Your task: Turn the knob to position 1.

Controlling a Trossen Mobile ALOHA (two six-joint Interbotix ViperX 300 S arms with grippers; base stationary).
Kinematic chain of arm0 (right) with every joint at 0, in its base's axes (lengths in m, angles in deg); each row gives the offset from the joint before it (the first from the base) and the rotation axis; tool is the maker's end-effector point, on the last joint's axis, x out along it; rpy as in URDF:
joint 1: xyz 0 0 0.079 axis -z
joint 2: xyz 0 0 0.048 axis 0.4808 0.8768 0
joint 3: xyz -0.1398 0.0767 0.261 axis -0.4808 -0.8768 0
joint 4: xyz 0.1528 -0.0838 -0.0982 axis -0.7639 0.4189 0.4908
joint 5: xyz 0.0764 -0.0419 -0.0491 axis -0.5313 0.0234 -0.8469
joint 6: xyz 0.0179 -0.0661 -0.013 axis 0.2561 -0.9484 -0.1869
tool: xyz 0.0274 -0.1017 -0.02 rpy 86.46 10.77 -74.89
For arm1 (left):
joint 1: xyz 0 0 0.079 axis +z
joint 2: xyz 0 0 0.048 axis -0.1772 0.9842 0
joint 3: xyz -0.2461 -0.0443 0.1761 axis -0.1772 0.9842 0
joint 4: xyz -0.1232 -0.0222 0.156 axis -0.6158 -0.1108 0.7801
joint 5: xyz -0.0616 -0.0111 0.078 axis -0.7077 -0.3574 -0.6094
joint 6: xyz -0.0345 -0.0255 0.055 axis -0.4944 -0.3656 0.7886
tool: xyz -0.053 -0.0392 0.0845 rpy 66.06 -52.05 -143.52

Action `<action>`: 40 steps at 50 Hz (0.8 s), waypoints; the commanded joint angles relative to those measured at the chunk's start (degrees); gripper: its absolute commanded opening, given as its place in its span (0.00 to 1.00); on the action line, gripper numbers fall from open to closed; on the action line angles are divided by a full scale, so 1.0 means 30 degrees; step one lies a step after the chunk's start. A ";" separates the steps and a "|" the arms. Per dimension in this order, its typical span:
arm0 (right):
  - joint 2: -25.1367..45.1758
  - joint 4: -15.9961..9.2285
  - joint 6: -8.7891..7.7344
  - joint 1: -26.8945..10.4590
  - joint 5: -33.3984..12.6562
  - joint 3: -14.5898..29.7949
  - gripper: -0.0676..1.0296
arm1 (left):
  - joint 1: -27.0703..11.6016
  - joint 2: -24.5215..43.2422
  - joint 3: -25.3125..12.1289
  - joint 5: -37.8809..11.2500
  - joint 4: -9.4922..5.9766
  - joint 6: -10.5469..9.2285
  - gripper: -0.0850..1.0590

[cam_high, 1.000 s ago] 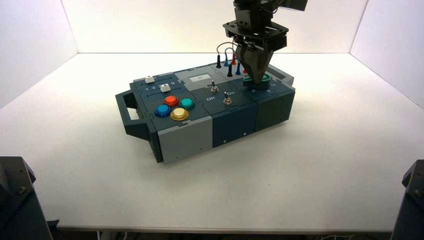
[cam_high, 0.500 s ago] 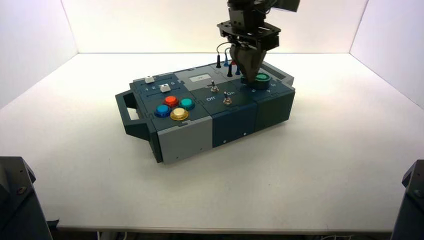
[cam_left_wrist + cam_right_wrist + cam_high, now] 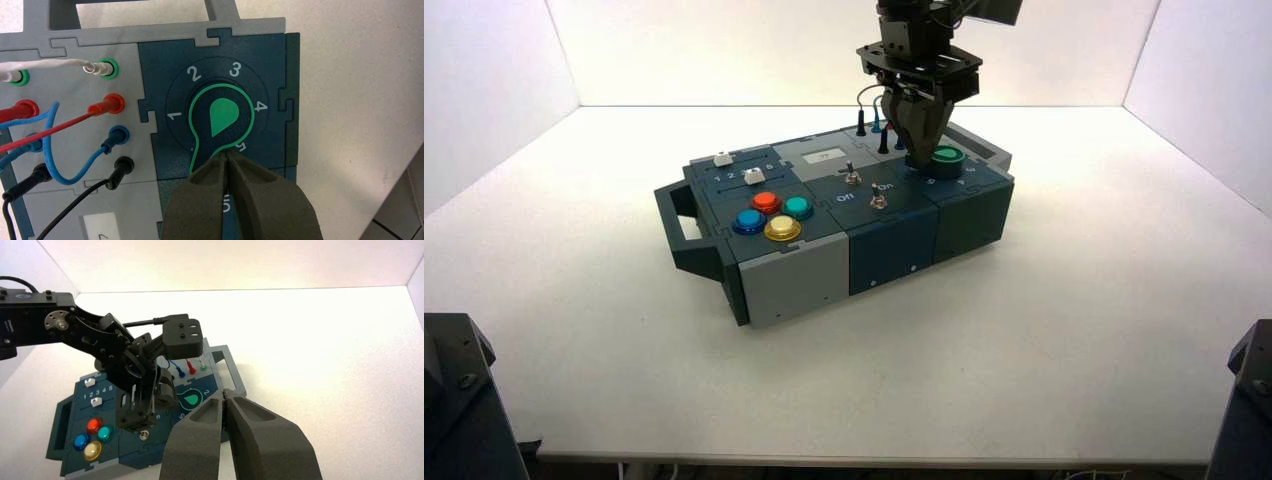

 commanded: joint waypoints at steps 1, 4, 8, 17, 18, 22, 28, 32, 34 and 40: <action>0.0117 -0.0029 0.0000 0.0117 0.0205 0.0293 0.04 | 0.0234 -0.0469 -0.0293 0.0088 0.0029 0.0176 0.05; 0.0117 -0.0029 0.0000 0.0117 0.0205 0.0293 0.04 | 0.0293 -0.0469 -0.0293 0.0059 0.0059 0.0205 0.05; 0.0117 -0.0029 0.0029 0.0117 0.0234 0.0293 0.04 | 0.0352 -0.0469 -0.0293 0.0029 0.0059 0.0234 0.05; 0.0117 -0.0029 0.0029 0.0117 0.0205 0.0293 0.04 | 0.0527 -0.0527 -0.0293 -0.0088 0.0059 0.0381 0.05; 0.0117 -0.0029 0.0029 0.0117 0.0205 0.0293 0.04 | 0.0527 -0.0498 -0.0293 -0.0088 0.0059 0.0410 0.05; 0.0117 -0.0029 0.0029 0.0117 0.0205 0.0293 0.04 | 0.0557 -0.0498 -0.0322 -0.0088 0.0088 0.0469 0.05; 0.0117 -0.0029 0.0000 0.0117 0.0234 0.0293 0.04 | 0.0615 -0.0498 -0.0381 -0.0088 0.0088 0.0527 0.05; 0.0117 -0.0029 0.0000 0.0117 0.0205 0.0293 0.04 | 0.0703 -0.0469 -0.0410 -0.0088 0.0088 0.0527 0.05; 0.0117 -0.0029 0.0000 0.0117 0.0205 0.0293 0.04 | 0.0732 -0.0439 -0.0439 -0.0117 0.0117 0.0557 0.05; 0.0117 -0.0029 0.0029 0.0117 0.0234 0.0293 0.04 | 0.0820 -0.0410 -0.0527 -0.0146 0.0117 0.0615 0.05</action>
